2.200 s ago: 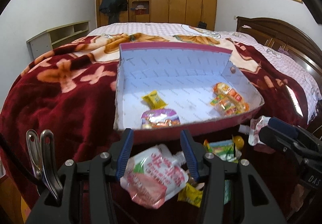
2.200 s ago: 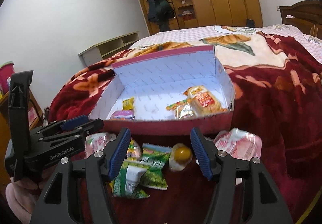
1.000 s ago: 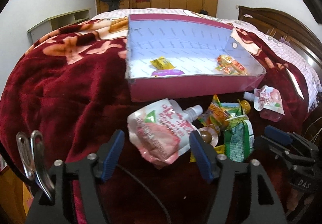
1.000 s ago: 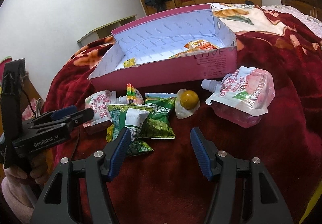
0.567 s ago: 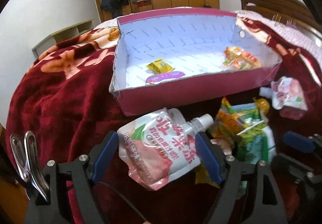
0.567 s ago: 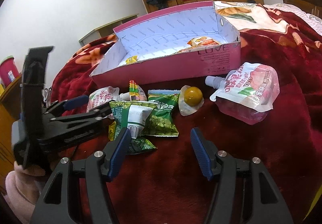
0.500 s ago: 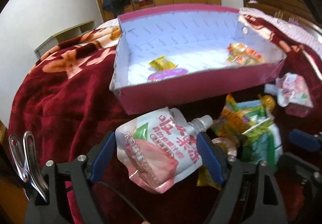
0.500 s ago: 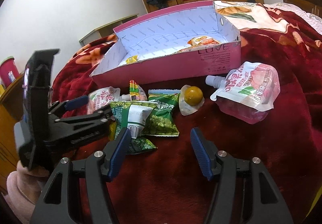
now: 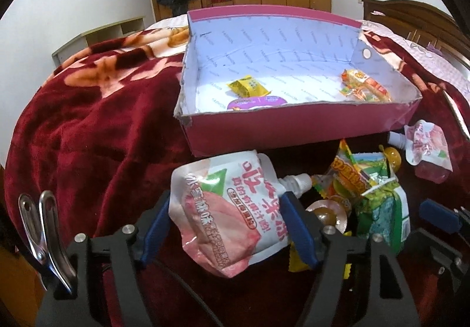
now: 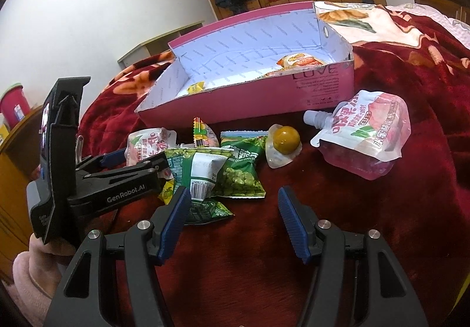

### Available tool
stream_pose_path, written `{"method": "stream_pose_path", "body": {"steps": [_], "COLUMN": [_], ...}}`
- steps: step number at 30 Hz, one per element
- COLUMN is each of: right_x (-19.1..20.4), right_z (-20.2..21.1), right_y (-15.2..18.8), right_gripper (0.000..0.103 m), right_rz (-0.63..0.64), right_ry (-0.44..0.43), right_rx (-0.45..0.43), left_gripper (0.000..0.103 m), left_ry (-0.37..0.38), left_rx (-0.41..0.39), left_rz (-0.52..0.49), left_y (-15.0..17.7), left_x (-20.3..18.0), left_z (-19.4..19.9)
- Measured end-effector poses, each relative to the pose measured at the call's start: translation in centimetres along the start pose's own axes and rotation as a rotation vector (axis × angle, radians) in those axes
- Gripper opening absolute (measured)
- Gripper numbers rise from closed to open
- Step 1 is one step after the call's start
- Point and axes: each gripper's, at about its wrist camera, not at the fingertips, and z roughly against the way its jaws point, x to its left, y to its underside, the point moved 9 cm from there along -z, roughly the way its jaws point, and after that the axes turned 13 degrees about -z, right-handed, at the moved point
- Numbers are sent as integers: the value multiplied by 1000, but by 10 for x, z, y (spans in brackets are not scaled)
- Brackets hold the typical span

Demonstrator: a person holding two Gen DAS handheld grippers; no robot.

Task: Organize snacks
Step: 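Grasp the pink drink pouch with the left gripper and lift it, then carry the pink pouch toward the box with the left gripper while the right grasps a green snack bag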

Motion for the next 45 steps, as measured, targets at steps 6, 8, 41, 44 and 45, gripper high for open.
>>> {"method": "stream_pose_path", "body": {"steps": [6, 8, 41, 44, 45], "right_x": [5, 8, 27, 27, 27], "right_z": [3, 4, -7, -1, 0], "right_y": [0, 1, 8, 7, 6], "right_gripper": [63, 63, 26, 24, 24], "right_rz": [8, 15, 46, 40, 39], "right_ry": [-3, -6, -39, -52, -56], "right_rx": [-4, -5, 3, -6, -8], "left_gripper": [74, 74, 74, 74, 74], "left_ry": [33, 49, 79, 80, 80], "left_rx": [-26, -40, -136, -135, -136], "left_rz": [17, 27, 87, 87, 87], "left_y": [0, 0, -12, -12, -12], "left_x": [0, 0, 15, 15, 15], "left_z": [11, 17, 59, 59, 59]}}
